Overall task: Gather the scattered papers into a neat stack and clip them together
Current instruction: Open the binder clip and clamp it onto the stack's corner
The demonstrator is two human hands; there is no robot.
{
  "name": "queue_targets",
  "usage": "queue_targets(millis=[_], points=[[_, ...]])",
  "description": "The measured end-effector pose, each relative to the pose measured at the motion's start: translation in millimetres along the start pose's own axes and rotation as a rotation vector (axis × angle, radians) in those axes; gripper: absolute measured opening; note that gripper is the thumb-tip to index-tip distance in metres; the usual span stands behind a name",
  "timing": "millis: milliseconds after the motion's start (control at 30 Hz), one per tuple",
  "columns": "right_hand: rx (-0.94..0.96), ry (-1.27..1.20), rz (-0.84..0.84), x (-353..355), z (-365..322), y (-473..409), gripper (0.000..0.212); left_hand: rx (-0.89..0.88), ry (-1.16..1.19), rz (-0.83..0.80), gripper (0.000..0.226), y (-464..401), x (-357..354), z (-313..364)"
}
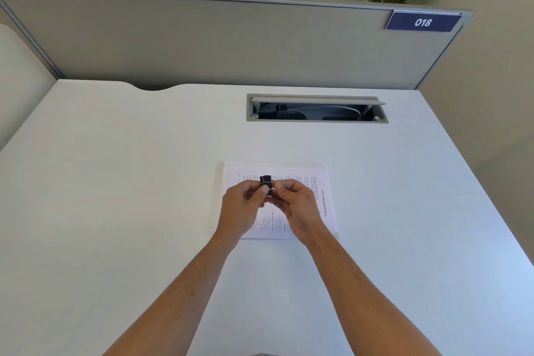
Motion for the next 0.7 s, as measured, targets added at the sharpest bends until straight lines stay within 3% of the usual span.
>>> queue_targets(millis=[200, 333, 533, 700], points=[[0.072, 0.046, -0.015, 5, 1, -2, 0.03, -0.036, -0.053, -0.001, 0.014, -4, 4, 1], [0.022, 0.12, -0.077, 8, -7, -2, 0.049, -0.024, -0.082, -0.065, 0.02, -8, 8, 4], [-0.059, 0.341, -0.176, 17, -16, -3, 0.031, -0.036, -0.221, -0.188, 0.014, -12, 13, 6], [-0.06, 0.34, -0.154, 21, -16, -3, 0.019, -0.015, -0.197, -0.214, 0.017, -11, 8, 2]])
Point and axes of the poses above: each hand's wrist, its own y-axis away from the middle knuckle, its own x-axis out of the back of the hand, z = x × y, the point moved 3 cm from there along -y, towards the middle knuckle, and after that the axes turned 1 degree about -y, right-handed, at the moved point
